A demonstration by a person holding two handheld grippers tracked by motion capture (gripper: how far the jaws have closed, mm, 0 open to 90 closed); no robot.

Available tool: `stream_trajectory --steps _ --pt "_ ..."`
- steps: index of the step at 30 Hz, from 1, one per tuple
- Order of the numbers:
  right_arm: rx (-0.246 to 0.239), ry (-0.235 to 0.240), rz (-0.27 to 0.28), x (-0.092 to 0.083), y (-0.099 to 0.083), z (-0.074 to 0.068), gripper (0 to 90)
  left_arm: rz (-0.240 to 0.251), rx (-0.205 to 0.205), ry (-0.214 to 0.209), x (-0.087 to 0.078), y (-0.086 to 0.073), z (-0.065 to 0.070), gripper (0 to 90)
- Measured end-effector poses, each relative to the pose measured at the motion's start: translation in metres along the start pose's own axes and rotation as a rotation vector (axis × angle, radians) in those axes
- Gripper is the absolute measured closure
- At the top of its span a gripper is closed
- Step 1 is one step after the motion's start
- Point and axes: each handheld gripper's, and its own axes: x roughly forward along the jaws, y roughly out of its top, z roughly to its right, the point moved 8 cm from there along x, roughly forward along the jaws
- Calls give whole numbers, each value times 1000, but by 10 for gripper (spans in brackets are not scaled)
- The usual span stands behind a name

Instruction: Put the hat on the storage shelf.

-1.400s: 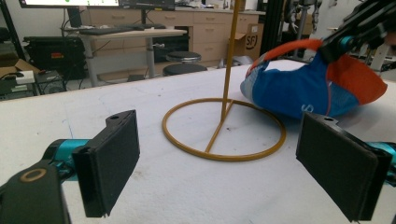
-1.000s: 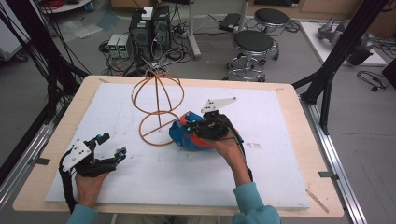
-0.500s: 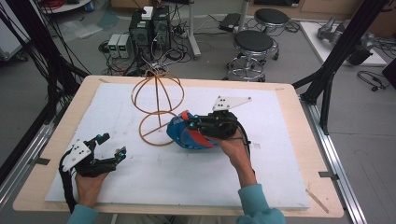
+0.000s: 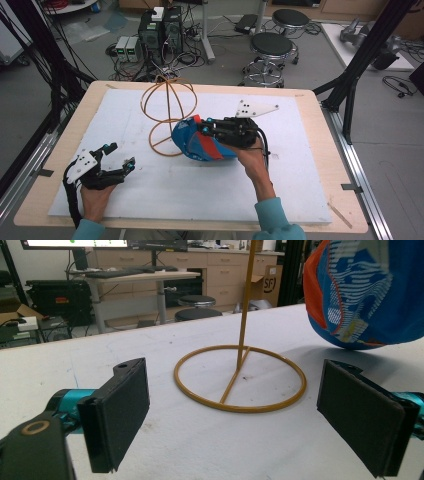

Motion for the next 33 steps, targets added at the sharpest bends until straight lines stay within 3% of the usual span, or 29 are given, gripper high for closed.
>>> stream_trajectory --steps 7,18,33 --pt "3 49 32 1 4 -6 850 -1 -2 0 0 0 0 139" --pt "-30 142 37 19 21 -25 850 1 -4 0 0 0 0 139" --pt "-100 208 24 68 64 -45 850 6 -7 -1 0 0 0 139"
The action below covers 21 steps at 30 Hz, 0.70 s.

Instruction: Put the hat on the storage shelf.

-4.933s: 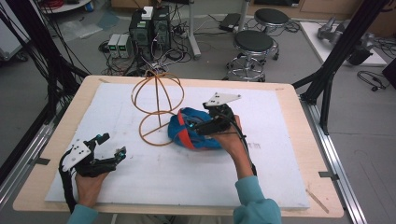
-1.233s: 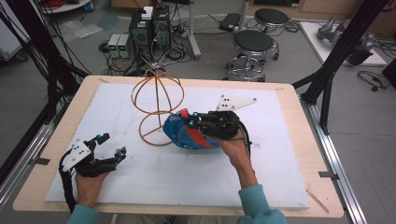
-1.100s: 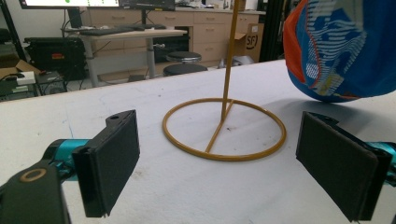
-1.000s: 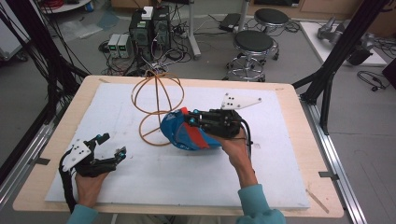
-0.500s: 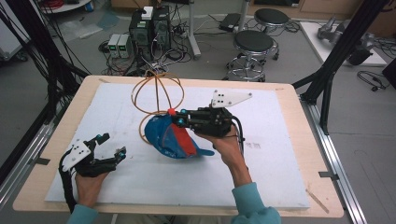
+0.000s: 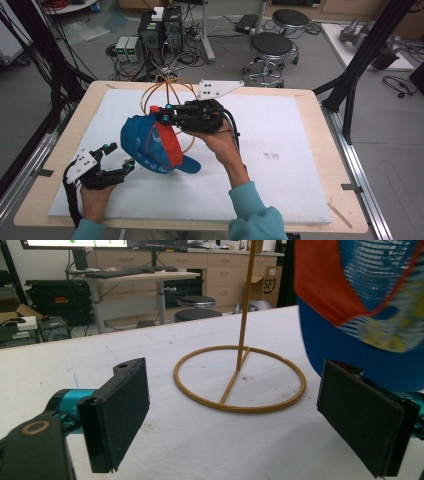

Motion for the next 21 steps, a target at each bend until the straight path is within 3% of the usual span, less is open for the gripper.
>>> stream_trajectory --steps 11,21 --pt "-22 21 -24 43 15 11 851 2 -2 -1 0 0 0 139" --pt "-16 -24 -17 65 22 28 851 1 -3 -3 0 0 0 139"
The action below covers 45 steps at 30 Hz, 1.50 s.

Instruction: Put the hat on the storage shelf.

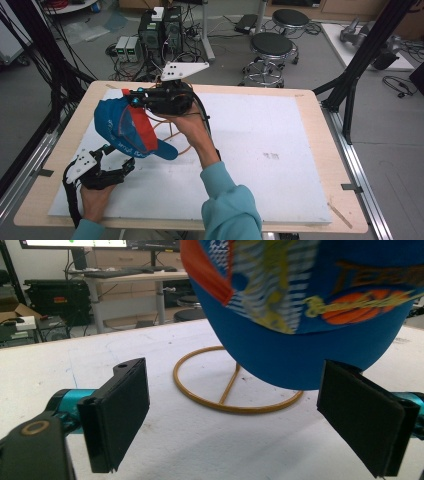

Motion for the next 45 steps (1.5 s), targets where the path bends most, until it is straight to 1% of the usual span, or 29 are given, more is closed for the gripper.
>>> stream_trajectory --steps 3,4,5,7,8,9,10,11,14,17,19,20,22,26,27,29,32,33,35,38,39,40,42,43,44,45 --pt "5 -35 -9 3 -1 8 851 0 1 -1 0 0 0 139" --pt "5 -35 -9 3 -1 8 851 0 1 -1 0 0 0 139" --pt "18 -64 4 3 0 15 851 0 2 -2 0 0 0 138" --pt "26 -92 16 2 1 21 851 -2 2 -2 0 0 0 139" --pt "26 -92 16 2 1 21 851 -1 1 -2 0 0 0 139" --pt "38 -115 26 3 1 25 851 -1 0 -3 0 0 0 139" --pt "38 -115 26 3 1 25 851 -1 0 -3 0 0 0 139" --pt "45 -150 34 2 1 31 851 0 0 -3 -1 0 0 139" --pt "63 -199 60 1 2 40 851 1 0 -3 -1 0 0 139" --pt "78 -236 63 0 0 48 851 -2 2 -4 -1 0 0 138" --pt "84 -251 68 0 0 51 851 0 -1 -4 -1 0 0 139" --pt "84 -251 68 0 0 51 851 0 -1 -4 -1 0 0 139" --pt "91 -270 86 -5 2 55 850 1 -2 -5 -1 0 0 138" --pt "90 -311 88 -17 2 62 851 0 0 -6 -1 0 0 139" --pt "80 -331 75 -20 1 63 850 1 -1 -7 -1 0 0 139" --pt "63 -356 64 -25 1 65 850 6 -2 -7 -1 0 0 139" --pt "67 -386 62 -31 0 70 850 12 -1 -8 -2 0 0 139" --pt "75 -392 66 -33 0 72 850 12 -1 -8 -2 0 0 139" --pt "74 -411 71 -35 -1 75 850 12 -1 -8 -2 0 0 139" --pt "71 -419 69 -36 -2 78 850 12 2 -9 -2 0 0 139" --pt "75 -434 60 -36 -4 83 850 12 5 -9 -2 0 1 139" --pt "74 -441 57 -36 -5 85 850 12 5 -10 -2 0 1 139" --pt "79 -444 60 -37 -6 87 850 12 5 -10 -2 0 1 139" --pt "93 -444 79 -39 -5 92 850 12 4 -10 -2 0 1 139" --pt "93 -444 79 -39 -5 92 850 12 4 -10 -2 0 1 139" --pt "93 -440 84 -39 -3 95 850 13 4 -9 -2 0 1 139"
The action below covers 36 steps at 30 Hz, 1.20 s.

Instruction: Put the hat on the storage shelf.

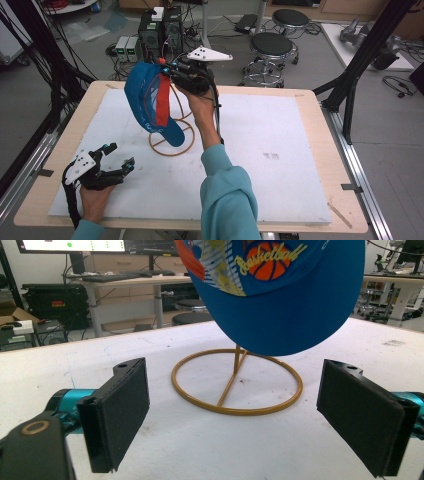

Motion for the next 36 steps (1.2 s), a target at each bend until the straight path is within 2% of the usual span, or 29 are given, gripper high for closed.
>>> stream_trajectory --steps 5,10,15,26,30,36 --pt "-7 2 5 5 8 3 850 1 -2 0 0 0 0 139" --pt "12 -10 23 5 11 12 850 -1 0 -2 0 0 0 139" --pt "16 -13 72 1 16 15 850 1 -3 -2 0 0 0 139" --pt "0 -48 34 -9 15 28 850 -1 2 -4 0 0 0 139" --pt "-7 -74 -6 -12 9 36 849 0 3 -3 0 0 1 139" --pt "15 -86 -32 -14 0 45 849 -1 4 -4 0 0 1 139"
